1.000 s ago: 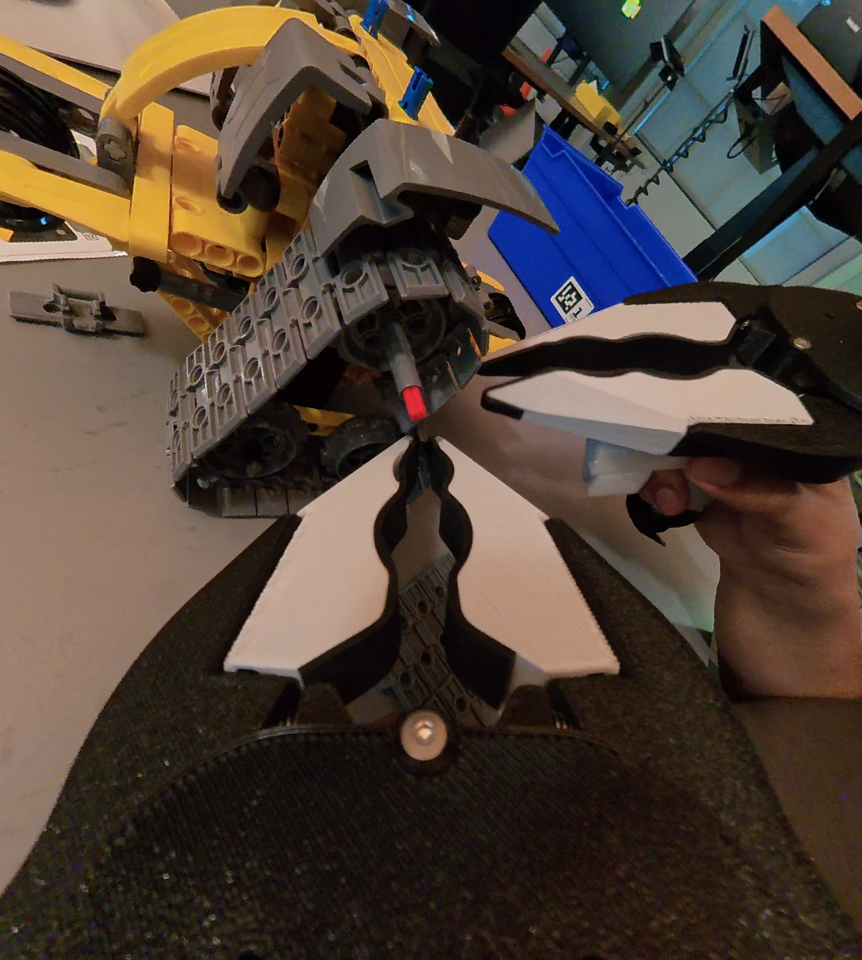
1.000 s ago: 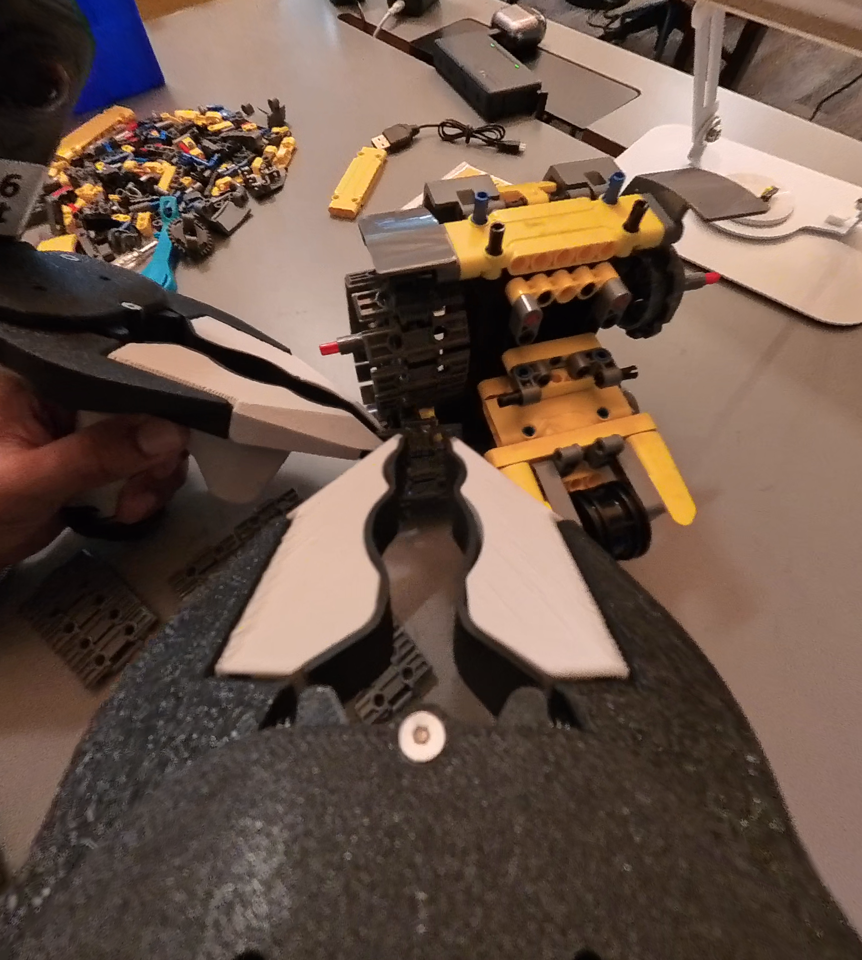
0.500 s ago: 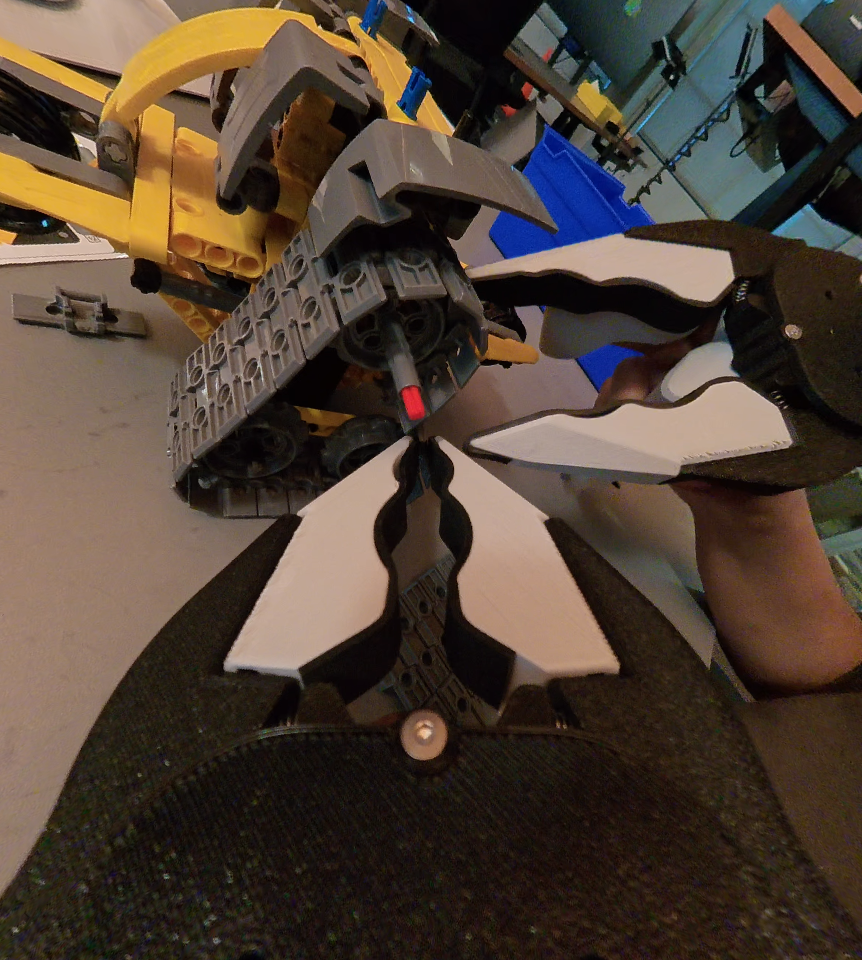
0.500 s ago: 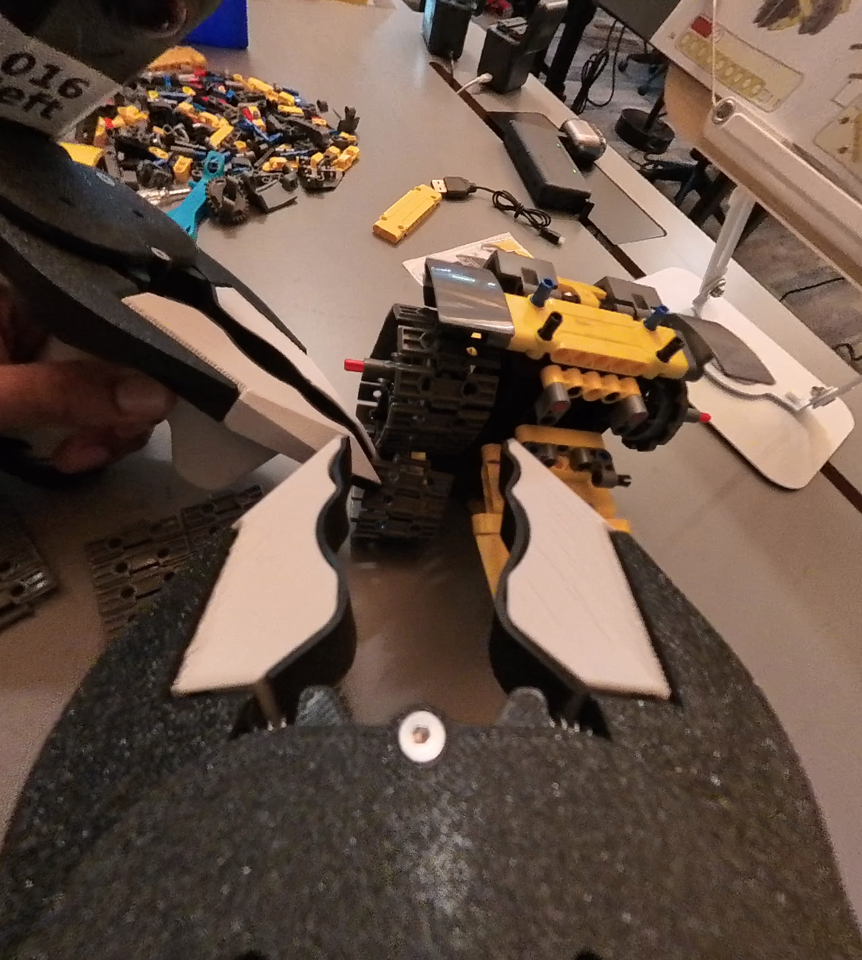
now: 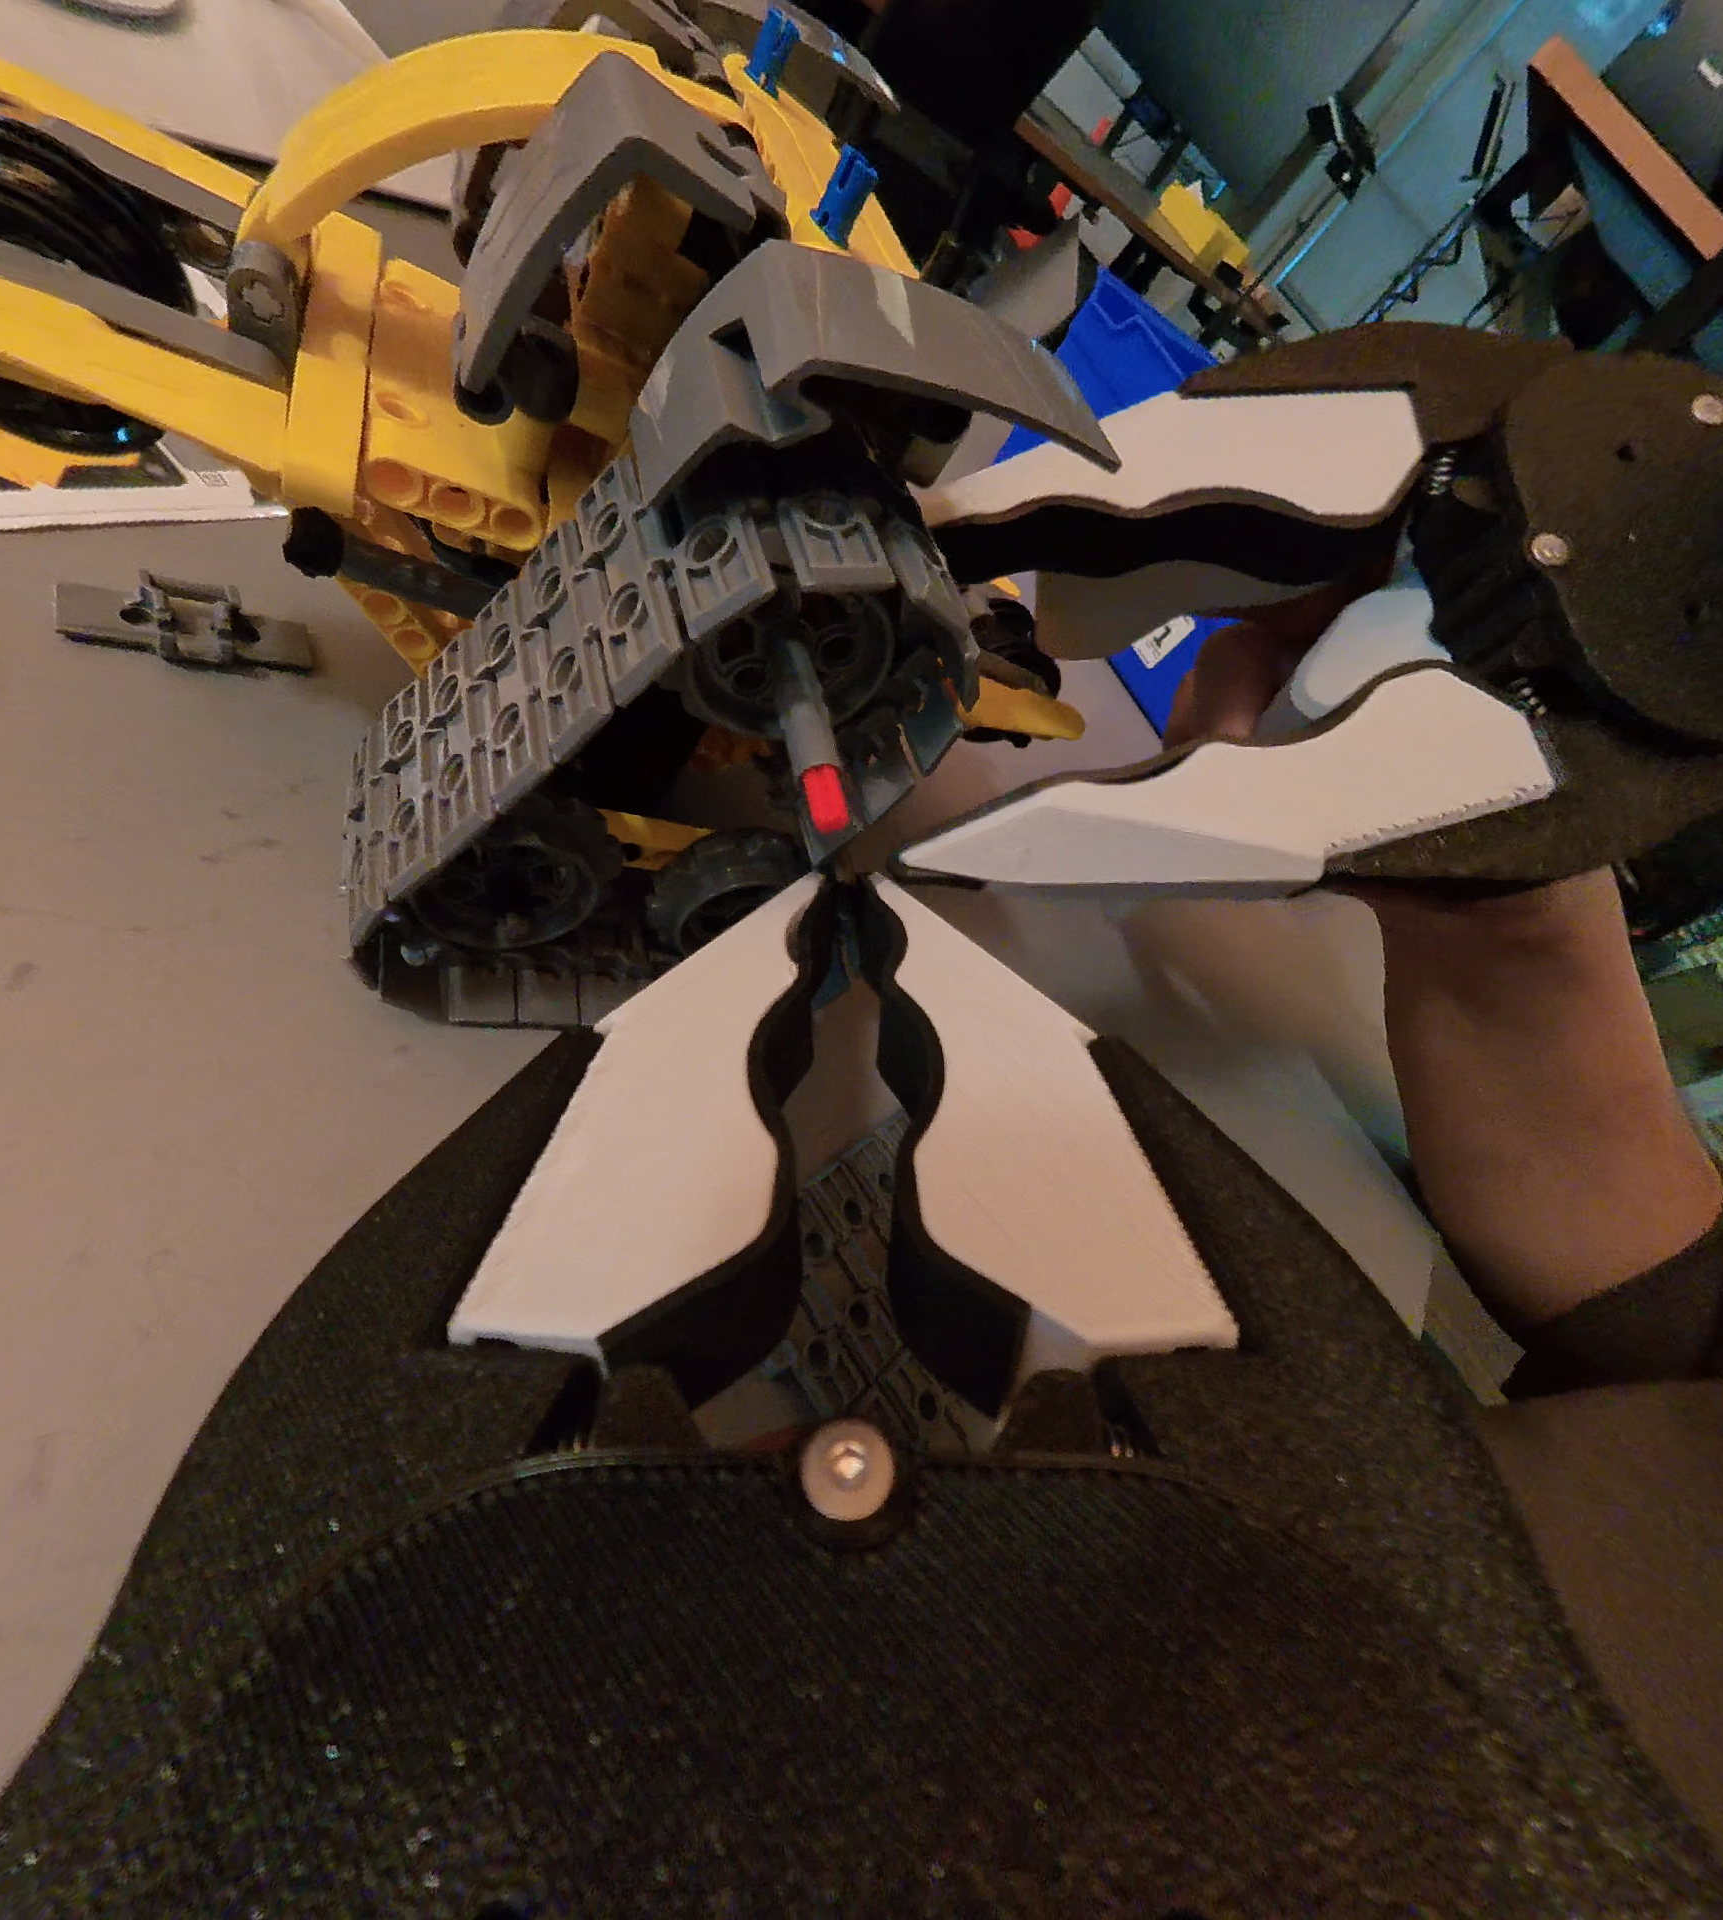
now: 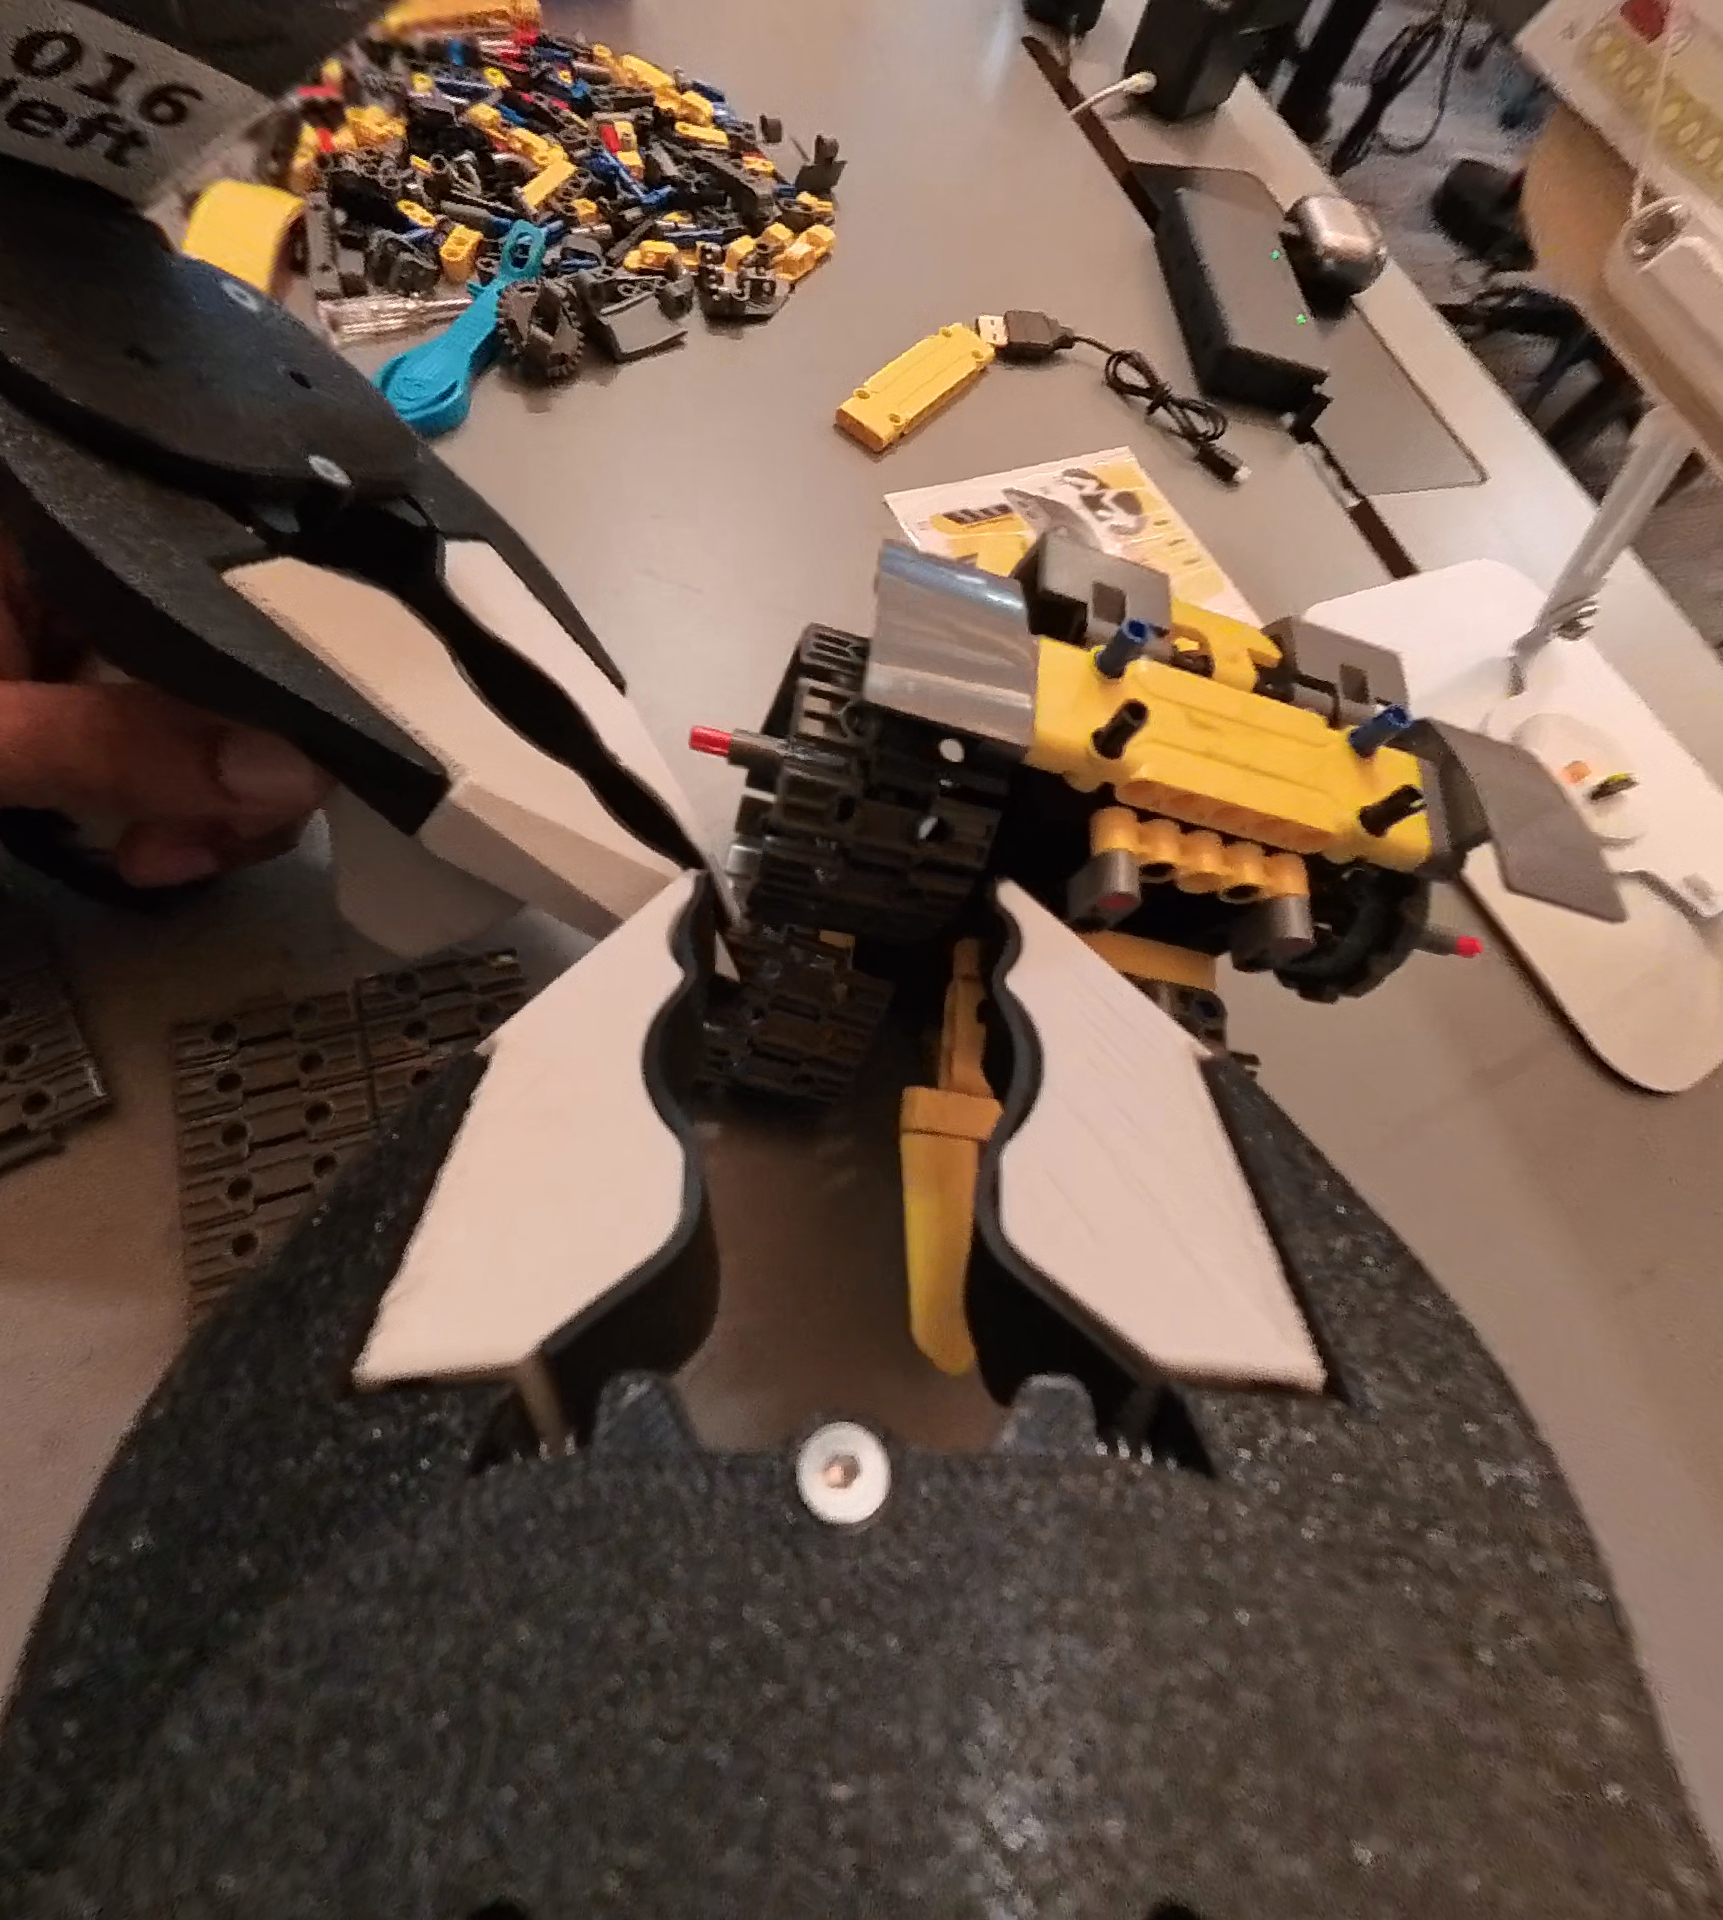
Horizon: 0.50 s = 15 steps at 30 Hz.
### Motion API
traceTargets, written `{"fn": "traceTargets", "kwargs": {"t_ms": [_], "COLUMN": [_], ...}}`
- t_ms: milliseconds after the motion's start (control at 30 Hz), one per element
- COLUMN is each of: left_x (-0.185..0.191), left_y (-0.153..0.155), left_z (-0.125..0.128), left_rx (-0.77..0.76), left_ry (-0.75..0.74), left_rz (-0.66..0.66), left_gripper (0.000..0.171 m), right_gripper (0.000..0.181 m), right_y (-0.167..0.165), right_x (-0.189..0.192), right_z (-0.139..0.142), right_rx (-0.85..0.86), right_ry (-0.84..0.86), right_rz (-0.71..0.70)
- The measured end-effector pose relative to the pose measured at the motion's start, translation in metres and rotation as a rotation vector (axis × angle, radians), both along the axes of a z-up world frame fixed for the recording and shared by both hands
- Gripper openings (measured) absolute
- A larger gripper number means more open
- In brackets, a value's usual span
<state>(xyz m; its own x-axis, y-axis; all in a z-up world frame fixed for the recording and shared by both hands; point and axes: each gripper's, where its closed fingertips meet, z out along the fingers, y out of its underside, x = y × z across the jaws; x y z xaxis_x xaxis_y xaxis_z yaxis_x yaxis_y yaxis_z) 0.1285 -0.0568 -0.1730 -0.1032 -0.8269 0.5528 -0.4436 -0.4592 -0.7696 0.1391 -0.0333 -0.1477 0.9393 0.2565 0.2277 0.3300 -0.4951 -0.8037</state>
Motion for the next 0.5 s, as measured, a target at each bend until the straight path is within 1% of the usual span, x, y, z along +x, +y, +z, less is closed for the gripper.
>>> {"fn": "traceTargets", "kwargs": {"t_ms": [167, 400, 500], "left_x": [-0.0012, -0.0012, -0.0013], "left_y": [0.0031, 0.004, 0.0058], "left_z": [0.0, -0.0003, -0.0008], "left_rx": [-0.014, -0.024, -0.04], "left_ry": [-0.001, 0.001, 0.004], "left_rz": [0.01, 0.014, 0.022], "left_gripper": [0.0, 0.0, 0.0], "right_gripper": [0.04, 0.039, 0.038], "right_y": [0.0037, 0.0013, -0.0022], "right_x": [-0.0004, -0.0026, -0.0037], "right_z": [-0.0016, 0.0007, 0.0061], "right_rx": [-0.03, -0.044, -0.051], "right_ry": [0.11, 0.204, 0.258], "right_rz": [0.029, 0.031, 0.041]}}
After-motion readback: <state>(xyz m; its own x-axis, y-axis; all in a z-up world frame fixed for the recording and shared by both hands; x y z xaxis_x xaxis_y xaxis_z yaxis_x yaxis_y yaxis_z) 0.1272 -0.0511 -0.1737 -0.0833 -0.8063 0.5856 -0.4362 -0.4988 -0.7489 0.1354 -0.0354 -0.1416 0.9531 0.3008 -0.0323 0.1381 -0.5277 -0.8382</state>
